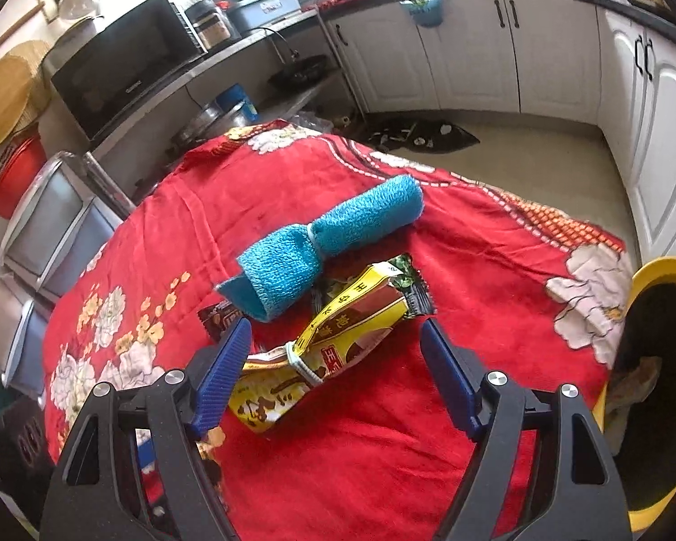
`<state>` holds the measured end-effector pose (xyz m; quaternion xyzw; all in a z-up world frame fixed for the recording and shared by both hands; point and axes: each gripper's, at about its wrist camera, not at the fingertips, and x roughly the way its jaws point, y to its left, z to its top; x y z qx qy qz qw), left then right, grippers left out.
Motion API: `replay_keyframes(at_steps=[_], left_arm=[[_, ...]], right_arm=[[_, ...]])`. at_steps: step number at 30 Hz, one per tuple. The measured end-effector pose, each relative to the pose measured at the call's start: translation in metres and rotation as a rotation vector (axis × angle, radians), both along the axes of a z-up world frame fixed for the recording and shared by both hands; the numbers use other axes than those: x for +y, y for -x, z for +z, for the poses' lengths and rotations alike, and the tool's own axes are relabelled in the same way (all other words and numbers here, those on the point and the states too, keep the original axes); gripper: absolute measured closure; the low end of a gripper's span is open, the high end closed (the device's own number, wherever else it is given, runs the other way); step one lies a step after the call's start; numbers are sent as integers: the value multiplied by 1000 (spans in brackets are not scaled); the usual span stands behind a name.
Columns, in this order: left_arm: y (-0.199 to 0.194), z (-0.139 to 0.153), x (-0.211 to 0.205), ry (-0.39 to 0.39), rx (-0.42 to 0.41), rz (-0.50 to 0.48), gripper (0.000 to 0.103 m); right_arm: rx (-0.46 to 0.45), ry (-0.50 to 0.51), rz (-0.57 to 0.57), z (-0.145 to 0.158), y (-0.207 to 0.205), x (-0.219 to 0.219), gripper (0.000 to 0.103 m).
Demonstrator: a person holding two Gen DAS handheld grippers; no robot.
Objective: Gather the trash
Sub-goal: 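Grasp the pink snack packet with the left tool while the right tool grasps the yellow box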
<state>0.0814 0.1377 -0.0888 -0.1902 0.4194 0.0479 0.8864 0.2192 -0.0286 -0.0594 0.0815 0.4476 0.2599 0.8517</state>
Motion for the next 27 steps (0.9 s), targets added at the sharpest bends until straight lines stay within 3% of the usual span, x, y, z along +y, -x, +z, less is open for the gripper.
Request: replay_keyframes(at_steps=[7,11,18,27], left_arm=[[1,-7,-2,-12,21,3,42],[2,-7,-3,-31,26,2,51],[2,-8,-1,-39,33,1,79],[6,-6,2,-22,23,-13,84]], right_arm=[[114,-59,-23,-20,-16,2,41],[190,-109,-15,-34,-21,-3,55],[221,-179,3,-36,-17,-13,61],[204,-231,14,-25,-5,-33,66]])
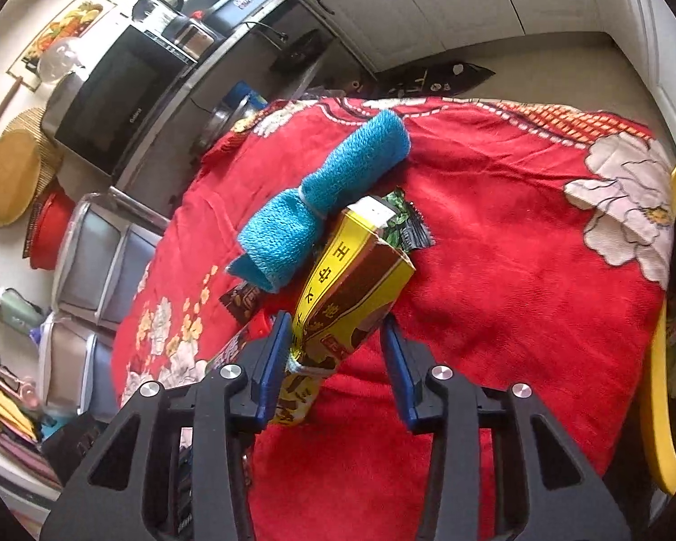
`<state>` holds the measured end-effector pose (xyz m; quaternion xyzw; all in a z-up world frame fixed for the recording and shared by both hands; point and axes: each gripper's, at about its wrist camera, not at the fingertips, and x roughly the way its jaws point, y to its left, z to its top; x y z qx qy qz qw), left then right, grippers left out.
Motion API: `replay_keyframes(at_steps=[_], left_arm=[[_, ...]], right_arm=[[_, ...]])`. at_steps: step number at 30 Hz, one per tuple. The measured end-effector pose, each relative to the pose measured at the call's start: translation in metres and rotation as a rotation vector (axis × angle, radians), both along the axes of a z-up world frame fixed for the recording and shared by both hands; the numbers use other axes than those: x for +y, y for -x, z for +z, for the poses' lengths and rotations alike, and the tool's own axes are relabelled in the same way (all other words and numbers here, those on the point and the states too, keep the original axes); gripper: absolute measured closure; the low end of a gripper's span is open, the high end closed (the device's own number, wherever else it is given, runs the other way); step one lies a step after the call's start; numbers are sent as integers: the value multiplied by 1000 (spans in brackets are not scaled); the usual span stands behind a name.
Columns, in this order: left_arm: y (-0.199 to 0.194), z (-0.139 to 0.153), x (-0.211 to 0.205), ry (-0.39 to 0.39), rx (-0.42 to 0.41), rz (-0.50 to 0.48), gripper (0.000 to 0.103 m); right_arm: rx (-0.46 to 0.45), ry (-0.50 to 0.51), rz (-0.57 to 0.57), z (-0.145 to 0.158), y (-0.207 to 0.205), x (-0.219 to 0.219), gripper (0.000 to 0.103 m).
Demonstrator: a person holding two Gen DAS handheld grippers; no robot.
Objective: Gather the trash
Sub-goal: 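Grasp the pink snack packet with the left tool while the right tool grasps the yellow box, then lift the pink packet and yellow box and carry them over the yellow bin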
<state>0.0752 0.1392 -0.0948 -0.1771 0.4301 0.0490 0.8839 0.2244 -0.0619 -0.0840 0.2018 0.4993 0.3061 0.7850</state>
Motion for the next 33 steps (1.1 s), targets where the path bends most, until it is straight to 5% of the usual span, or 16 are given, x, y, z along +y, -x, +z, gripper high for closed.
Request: replay_keyframes(at_steps=[14,33], left_arm=[[0,25,-27,-23,-61,-55,86],[-15,51,-76,-63,-121,-137,86]], right_arm=[[-155,61,4,32,28,-41,70],[-241,80,-62,56,56,-111,70]])
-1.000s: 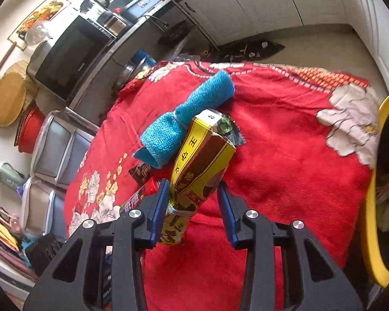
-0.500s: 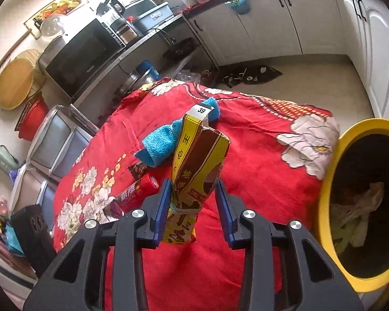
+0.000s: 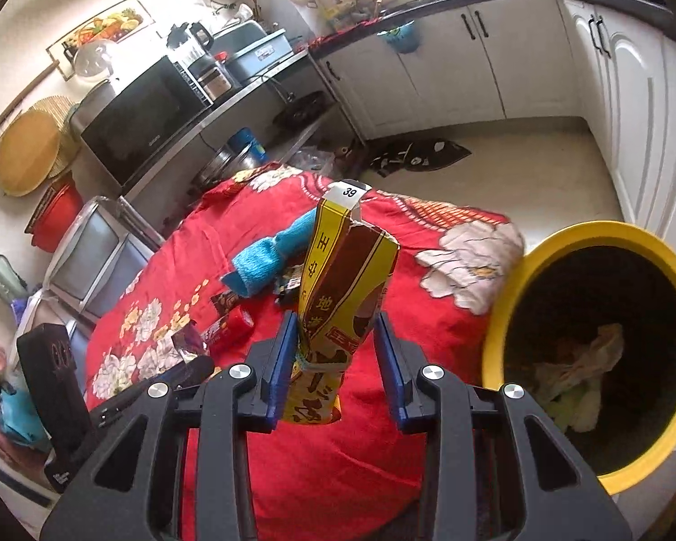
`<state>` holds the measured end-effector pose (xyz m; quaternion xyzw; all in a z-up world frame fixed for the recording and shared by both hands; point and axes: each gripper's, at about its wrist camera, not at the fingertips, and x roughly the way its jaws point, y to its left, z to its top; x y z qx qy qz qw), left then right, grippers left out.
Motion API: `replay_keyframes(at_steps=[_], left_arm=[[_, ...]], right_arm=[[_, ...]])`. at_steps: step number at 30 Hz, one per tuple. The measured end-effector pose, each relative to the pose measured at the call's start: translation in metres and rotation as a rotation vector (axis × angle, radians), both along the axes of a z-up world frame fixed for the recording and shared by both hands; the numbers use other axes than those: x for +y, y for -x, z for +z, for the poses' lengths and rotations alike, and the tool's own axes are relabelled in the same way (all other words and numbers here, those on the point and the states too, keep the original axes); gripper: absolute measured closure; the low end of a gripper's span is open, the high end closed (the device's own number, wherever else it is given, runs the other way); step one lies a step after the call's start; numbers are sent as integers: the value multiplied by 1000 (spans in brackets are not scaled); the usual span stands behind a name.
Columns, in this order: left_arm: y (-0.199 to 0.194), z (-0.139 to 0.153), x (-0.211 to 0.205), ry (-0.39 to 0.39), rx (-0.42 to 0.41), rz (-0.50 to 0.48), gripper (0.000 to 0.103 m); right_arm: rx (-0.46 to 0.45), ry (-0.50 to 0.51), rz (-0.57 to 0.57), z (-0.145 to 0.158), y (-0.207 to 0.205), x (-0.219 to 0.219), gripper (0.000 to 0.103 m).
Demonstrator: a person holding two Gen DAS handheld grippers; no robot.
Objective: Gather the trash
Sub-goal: 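Lift the pink packet and yellow box and carry them over the yellow bin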
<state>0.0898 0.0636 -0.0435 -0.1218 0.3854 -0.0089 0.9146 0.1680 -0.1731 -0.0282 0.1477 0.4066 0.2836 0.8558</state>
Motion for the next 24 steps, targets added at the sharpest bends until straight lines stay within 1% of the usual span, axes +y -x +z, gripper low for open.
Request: replay_keyframes(at_steps=[15,24], left_arm=[[-18,14,-40,-19,-36,-79,86],[-28,22,-61,-34,-57,-123,86]], right_arm=[[-69,25,-132,17,8,-57,70],[-102,23,-215,28,9,-93,70]])
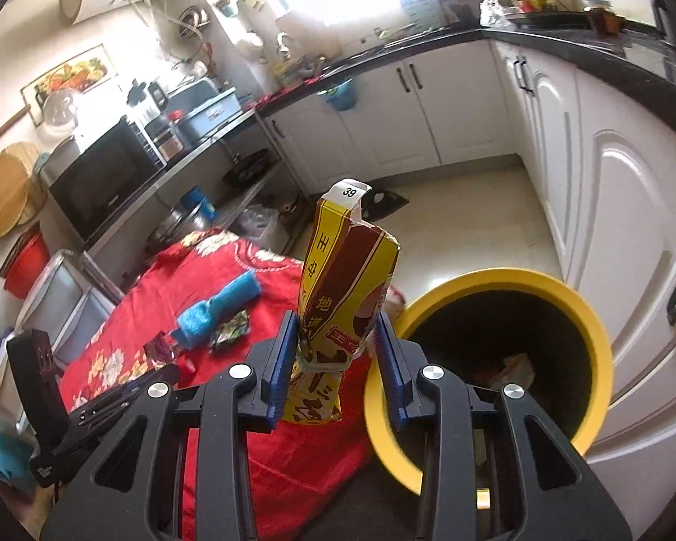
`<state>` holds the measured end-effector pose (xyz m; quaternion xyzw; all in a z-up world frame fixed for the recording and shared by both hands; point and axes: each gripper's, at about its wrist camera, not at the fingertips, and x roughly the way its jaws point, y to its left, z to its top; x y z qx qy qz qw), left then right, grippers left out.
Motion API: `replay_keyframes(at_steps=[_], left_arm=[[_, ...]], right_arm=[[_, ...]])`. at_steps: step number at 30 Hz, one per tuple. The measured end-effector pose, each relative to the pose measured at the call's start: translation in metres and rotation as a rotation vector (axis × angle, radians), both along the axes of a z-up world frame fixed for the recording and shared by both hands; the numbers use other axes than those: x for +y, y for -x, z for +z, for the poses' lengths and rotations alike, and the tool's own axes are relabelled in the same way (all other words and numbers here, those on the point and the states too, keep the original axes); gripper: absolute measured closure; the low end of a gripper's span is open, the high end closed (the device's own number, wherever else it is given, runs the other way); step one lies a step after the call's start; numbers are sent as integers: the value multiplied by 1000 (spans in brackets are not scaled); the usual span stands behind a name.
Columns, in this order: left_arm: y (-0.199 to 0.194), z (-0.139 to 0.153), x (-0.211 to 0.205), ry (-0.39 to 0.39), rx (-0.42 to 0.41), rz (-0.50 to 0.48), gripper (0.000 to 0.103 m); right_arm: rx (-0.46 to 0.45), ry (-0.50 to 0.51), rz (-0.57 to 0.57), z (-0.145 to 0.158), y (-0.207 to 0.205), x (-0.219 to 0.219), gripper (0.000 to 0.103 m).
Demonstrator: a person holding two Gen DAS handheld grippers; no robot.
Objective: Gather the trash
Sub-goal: 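Lift the pink packet and yellow box and carry them over the yellow bin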
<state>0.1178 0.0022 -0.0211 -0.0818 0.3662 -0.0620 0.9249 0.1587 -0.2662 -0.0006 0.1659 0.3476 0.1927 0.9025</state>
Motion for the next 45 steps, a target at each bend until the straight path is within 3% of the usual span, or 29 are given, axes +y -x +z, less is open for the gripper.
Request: replay_keyframes(at_steps=[14,24,45], left_arm=[[-18,13,-45,-33,-38,-88,86],[-28,13,-80,-49,-52,-162,86],[-43,-15,-136,-69,-14,-299,86]], right_arm=[[-54,2,-108,15,3,-44,70],[-93,56,-179,21,7,-62,70],[-41,203,-212,-8,-4,-72,70]])
